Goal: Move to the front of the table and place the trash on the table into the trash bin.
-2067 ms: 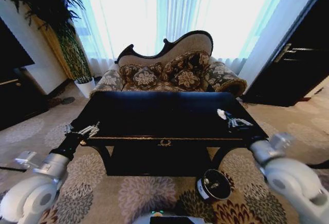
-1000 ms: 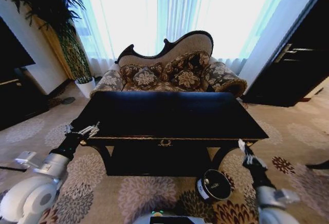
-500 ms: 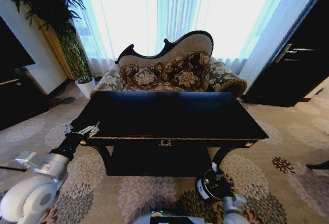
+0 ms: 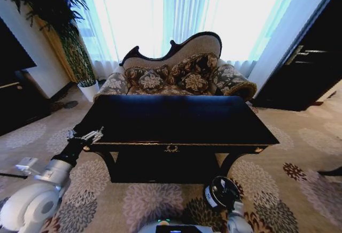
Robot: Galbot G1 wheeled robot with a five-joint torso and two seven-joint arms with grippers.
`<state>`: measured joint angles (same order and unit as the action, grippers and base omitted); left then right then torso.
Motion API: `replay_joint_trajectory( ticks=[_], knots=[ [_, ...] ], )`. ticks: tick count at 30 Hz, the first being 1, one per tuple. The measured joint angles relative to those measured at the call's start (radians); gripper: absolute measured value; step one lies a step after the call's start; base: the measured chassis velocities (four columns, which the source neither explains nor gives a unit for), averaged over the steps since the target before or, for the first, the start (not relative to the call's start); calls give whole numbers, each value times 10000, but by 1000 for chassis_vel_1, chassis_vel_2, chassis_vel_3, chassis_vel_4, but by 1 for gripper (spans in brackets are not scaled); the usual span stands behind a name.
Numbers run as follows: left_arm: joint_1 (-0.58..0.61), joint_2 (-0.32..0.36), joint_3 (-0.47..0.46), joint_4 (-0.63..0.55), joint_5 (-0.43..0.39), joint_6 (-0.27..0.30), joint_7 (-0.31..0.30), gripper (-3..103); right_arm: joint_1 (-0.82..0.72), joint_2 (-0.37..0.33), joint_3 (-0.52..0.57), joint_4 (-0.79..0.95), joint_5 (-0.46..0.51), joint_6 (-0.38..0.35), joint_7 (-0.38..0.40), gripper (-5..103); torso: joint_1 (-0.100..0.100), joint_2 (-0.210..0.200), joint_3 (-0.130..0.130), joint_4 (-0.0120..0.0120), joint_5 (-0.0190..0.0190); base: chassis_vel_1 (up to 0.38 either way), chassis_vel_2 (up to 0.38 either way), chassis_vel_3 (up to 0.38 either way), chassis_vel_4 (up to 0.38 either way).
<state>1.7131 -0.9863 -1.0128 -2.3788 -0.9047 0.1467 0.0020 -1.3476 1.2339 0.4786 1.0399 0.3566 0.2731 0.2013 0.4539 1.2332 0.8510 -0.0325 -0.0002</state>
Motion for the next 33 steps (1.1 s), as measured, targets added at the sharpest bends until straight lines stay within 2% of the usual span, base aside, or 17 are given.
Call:
replay_joint_trajectory(
  ticks=[7, 15, 16, 18, 21, 23, 26, 27, 30, 33],
  knots=[
    [0, 0, 0, 0, 0, 0, 0, 100, 894, -147, -111, -1472, -42, 14, 74, 0, 1, 0, 0, 1, 0, 0, 0, 0, 0],
    [0, 0, 0, 0, 0, 0, 0, 100, 1259, -236, -154, -2003, -139, -16, 2, 0, 0, 0, 0, 1, 0, 0, 0, 0, 0],
    [0, 0, 0, 0, 1, 0, 0, 100, 1276, -236, -151, -2005, -159, -24, -18, -3, 0, 0, 0, 0, 1, 0, 0, 0, 0],
    [0, 0, 0, 0, 1, 0, 0, 100, 1304, -235, -135, -2029, -210, -32, -36, 1, 0, 0, 0, 0, 0, 0, 0, 0, 0],
    [0, 0, 0, 0, 1, 0, 0, 100, 1359, -263, -99, -2182, -401, -15, -45, 18, 0, 0, 0, 1, 0, 0, 0, 0, 0],
    [0, 0, 0, 0, 1, 0, 0, 100, 1355, -281, -95, -2224, -411, -9, -47, 18, 0, -1, 0, 1, 0, 0, 0, 0, 0],
    [0, 0, 0, 0, 1, 0, 0, 100, 1296, -298, -87, -2242, -412, 5, -53, 33, 0, -1, 0, 0, 0, 0, 0, 0, 0],
    [0, 0, 0, 0, 1, 0, 0, 100, 1296, -298, -87, -2242, -412, 5, -53, 33, 0, -1, 0, 0, 0, 0, 0, 0, 0],
    [0, 0, 0, 0, 0, 0, 0, 100, 1200, -244, -51, -2043, -416, 6, -51, 50, 0, 0, -1, 1, 0, 0, 0, 0, 0],
    [0, -1, 0, 0, 0, 0, 0, 100, 989, -183, -4, -1660, -375, 8, -51, 55, 1, 0, -1, 2, -1, 0, 0, 0, 0]
  ],
)
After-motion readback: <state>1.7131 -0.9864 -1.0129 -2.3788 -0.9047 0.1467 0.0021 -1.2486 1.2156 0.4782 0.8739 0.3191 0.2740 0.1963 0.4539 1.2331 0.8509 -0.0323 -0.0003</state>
